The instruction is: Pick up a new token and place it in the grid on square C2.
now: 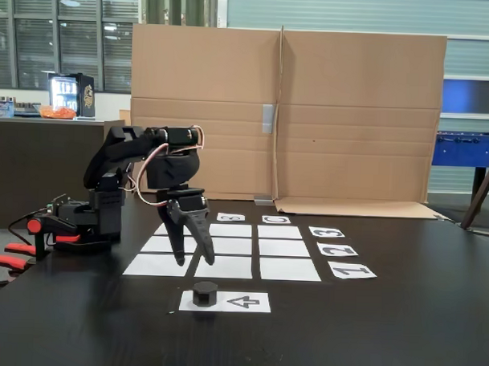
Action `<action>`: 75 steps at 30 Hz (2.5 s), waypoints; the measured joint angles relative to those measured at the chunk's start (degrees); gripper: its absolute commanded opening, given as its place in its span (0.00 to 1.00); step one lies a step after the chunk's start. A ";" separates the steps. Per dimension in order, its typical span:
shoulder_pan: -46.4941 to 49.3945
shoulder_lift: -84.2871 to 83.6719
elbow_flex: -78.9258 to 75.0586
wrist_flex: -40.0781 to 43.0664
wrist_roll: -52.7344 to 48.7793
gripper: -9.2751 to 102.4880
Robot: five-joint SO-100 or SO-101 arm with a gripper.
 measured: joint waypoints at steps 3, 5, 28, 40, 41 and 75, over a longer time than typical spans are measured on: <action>-1.05 -1.58 -1.49 0.00 0.00 0.51; -1.76 -2.02 -1.58 0.00 0.00 0.52; -3.87 -9.67 -5.54 1.23 4.04 0.57; -3.78 -11.60 -7.12 1.23 4.22 0.57; -3.78 -11.87 -7.29 1.23 4.31 0.56; -2.90 -10.37 -8.53 1.14 5.89 0.08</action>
